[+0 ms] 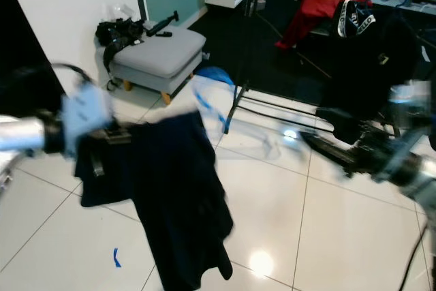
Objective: Hang hanger
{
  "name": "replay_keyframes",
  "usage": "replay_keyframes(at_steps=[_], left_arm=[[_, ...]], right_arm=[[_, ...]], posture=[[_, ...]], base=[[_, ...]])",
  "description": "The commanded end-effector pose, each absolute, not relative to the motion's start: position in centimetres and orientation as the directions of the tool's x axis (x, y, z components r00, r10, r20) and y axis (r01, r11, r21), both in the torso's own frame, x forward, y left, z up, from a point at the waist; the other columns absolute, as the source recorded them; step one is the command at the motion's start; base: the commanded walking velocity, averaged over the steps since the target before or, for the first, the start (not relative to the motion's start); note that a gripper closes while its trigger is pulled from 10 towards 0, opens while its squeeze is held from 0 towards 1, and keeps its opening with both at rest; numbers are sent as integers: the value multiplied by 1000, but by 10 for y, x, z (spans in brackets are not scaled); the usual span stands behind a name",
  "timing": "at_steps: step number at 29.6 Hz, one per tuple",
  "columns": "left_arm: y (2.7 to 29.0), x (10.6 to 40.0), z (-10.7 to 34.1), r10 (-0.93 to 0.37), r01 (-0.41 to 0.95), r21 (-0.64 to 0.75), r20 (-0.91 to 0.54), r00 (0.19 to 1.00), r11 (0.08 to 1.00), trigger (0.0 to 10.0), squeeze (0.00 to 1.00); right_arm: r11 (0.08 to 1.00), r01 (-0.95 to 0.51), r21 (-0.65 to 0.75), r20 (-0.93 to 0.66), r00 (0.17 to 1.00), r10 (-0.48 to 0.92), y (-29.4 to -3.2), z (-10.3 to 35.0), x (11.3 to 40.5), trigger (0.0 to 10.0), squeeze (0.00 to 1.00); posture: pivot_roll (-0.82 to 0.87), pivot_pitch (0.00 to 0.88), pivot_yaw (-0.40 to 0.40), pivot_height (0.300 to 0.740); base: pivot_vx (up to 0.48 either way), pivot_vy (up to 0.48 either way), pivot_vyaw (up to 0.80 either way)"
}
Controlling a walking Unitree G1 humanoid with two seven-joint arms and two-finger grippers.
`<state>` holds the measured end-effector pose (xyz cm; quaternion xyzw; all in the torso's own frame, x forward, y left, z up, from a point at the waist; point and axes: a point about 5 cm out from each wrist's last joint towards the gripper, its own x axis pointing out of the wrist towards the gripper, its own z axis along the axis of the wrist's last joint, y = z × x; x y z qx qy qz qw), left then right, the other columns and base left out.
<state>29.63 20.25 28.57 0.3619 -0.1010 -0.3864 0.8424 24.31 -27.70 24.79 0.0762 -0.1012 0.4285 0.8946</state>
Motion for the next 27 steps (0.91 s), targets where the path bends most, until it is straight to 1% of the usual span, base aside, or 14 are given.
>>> replay_keyframes(at_steps=[1, 3, 5, 6, 8, 9, 10, 11, 12, 13, 19, 23, 25, 27], left_arm=[[201, 298, 307, -721, 493, 706, 36, 692, 508, 0, 0], [201, 298, 307, -721, 493, 706, 36, 692, 508, 0, 0], [199, 298, 314, -725, 476, 693, 99, 681, 542, 0, 0], [192, 295, 325, -754, 486, 661, 190, 629, 572, 0, 0], [192, 295, 325, -754, 486, 661, 190, 629, 572, 0, 0], [189, 293, 328, -771, 500, 649, 221, 597, 574, 0, 0], [183, 286, 333, -807, 535, 633, 269, 526, 560, 3294, 0], [183, 286, 333, -807, 535, 633, 269, 526, 560, 3294, 0], [180, 280, 338, -832, 567, 618, 309, 462, 545, 8118, 0], [179, 276, 341, -845, 582, 615, 337, 416, 532, 10000, 0], [178, 268, 347, -866, 601, 623, 366, 342, 501, 10000, 0], [177, 267, 348, -871, 606, 625, 364, 331, 492, 10000, 0], [175, 266, 347, -877, 613, 628, 357, 322, 480, 10000, 0], [169, 267, 344, -886, 626, 628, 346, 308, 463, 10000, 0]], right_arm=[[566, -814, 128, 322, 574, 753, -272, 237, 229, 10000, 1000], [566, -814, 128, 322, 574, 753, -272, 237, 229, 10000, 1000], [555, -814, 172, 343, 578, 740, -272, 229, 225, 10000, 1000], [574, -780, 250, 344, 626, 700, -272, 210, 228, 10000, 1000], [574, -780, 250, 344, 626, 700, -272, 210, 228, 10000, 1000], [589, -759, 279, 333, 651, 682, -270, 202, 232, 10000, 510], [609, -726, 320, 330, 688, 647, -265, 194, 240, 10000, 0], [609, -726, 320, 330, 688, 647, -265, 194, 240, 10000, 0], [620, -701, 353, 335, 713, 616, -259, 190, 247, 10000, 0], [620, -688, 376, 356, 725, 589, -253, 190, 253, 10000, 0], [571, -715, 404, 445, 698, 561, -240, 201, 262, 10000, 0], [556, -727, 402, 458, 686, 566, -238, 204, 263, 10000, 0], [531, -753, 389, 466, 658, 591, -233, 207, 263, 10000, 0], [444, -827, 346, 476, 562, 676, -216, 214, 258, 10000, 0]], posture=[[44, 97, -25, 740], [44, 97, -25, 740], [40, 98, -23, 740], [40, 101, -23, 740], [40, 101, -23, 740], [41, 100, -25, 740], [45, 100, -26, 740], [45, 100, -26, 740], [44, 99, -26, 740], [44, 99, -26, 740], [50, 96, -25, 740], [54, 92, -29, 740], [50, 90, -29, 740], [51, 90, -28, 740]], base=[[0, 0, 0], [0, 0, 0], [0, 0, 0], [0, 0, 0], [0, 0, 0], [0, 0, 0], [0, 0, 0], [0, 0, 0], [0, 0, 0], [0, 0, 0], [0, 0, 0], [0, 0, 0], [0, 0, 0], [0, 0, 0]])
